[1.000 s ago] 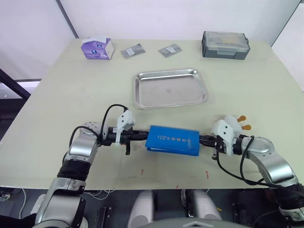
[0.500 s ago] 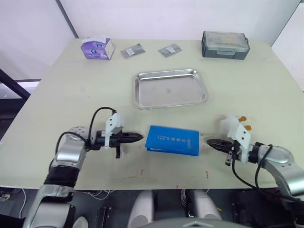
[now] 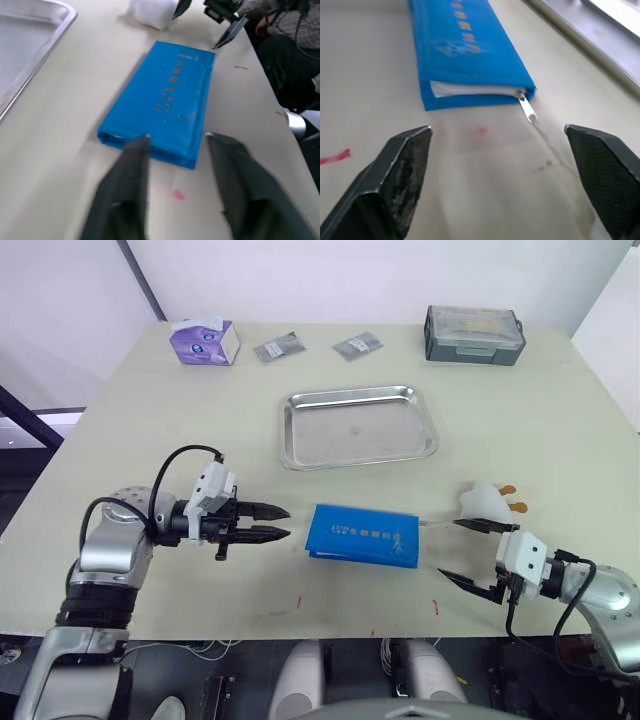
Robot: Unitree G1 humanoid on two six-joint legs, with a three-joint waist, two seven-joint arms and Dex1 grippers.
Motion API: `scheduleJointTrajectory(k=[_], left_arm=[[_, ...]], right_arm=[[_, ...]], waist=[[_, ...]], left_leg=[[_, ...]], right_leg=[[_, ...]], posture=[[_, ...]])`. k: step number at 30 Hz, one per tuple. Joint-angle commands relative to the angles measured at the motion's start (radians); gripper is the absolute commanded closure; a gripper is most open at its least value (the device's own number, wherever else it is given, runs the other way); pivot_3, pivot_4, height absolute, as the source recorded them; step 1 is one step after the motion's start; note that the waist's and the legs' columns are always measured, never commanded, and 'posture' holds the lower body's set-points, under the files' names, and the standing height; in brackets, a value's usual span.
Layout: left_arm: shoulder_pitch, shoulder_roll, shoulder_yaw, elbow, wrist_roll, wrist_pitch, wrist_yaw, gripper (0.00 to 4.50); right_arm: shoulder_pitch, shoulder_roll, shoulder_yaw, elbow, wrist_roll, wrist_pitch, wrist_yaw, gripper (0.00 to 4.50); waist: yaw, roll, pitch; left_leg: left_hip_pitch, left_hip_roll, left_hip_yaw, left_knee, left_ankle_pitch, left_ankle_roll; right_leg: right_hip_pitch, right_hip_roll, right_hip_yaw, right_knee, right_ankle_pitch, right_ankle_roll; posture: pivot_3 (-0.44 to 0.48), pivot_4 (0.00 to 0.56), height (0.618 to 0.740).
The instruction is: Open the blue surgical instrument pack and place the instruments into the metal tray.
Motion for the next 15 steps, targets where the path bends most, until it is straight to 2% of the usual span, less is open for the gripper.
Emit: scheduleJointTrajectory(k=[1, 2, 3, 8, 15], left_arm=[[-0.035, 0.032, -0.054, -0.061, -0.038, -0.082, -0.058, 0.86], [-0.042, 0.032, -0.071, -0.065, -0.039, -0.107, -0.058, 0.42], [-0.048, 0.026, -0.078, -0.072, -0.046, -0.111, -0.058, 0.16], [-0.063, 0.030, -0.116, -0.098, -0.072, -0.120, -0.058, 0.16], [-0.068, 0.025, -0.132, -0.126, -0.088, -0.103, -0.058, 0.16]], right_arm=[[-0.052, 0.004, 0.029, 0.043, -0.046, -0.185, 0.006, 0.00], [-0.071, 0.009, 0.041, 0.061, -0.069, -0.231, -0.002, 0.00], [-0.090, 0.015, 0.053, 0.081, -0.090, -0.278, -0.011, 0.00], [-0.162, 0.021, 0.111, 0.166, -0.151, -0.436, -0.030, 0.00], [-0.274, 0.029, 0.189, 0.278, -0.229, -0.564, -0.064, 0.00]], waist=[[0.000, 0.000, 0.000], [0.000, 0.000, 0.000], [0.001, 0.000, 0.000], [0.000, 0.000, 0.000], [0.000, 0.000, 0.000]], left_leg=[[0.000, 0.000, 0.000, 0.000, 0.000, 0.000], [0.000, 0.000, 0.001, 0.000, 0.000, 0.000], [0.000, 0.000, 0.001, 0.000, 0.000, 0.000], [0.000, 0.000, 0.001, 0.000, 0.000, 0.000], [0.000, 0.000, 0.001, 0.000, 0.000, 0.000]], right_leg=[[0.000, 0.000, 0.000, 0.000, 0.000, 0.000], [0.000, 0.000, 0.001, 0.000, 0.000, 0.000], [0.000, 0.000, 0.001, 0.000, 0.000, 0.000], [0.000, 0.000, 0.001, 0.000, 0.000, 0.000], [0.000, 0.000, 0.001, 0.000, 0.000, 0.000]], posture=[[0.000, 0.150, 0.734], [0.000, 0.150, 0.734], [0.000, 0.150, 0.734], [0.000, 0.150, 0.734], [0.000, 0.150, 0.734]])
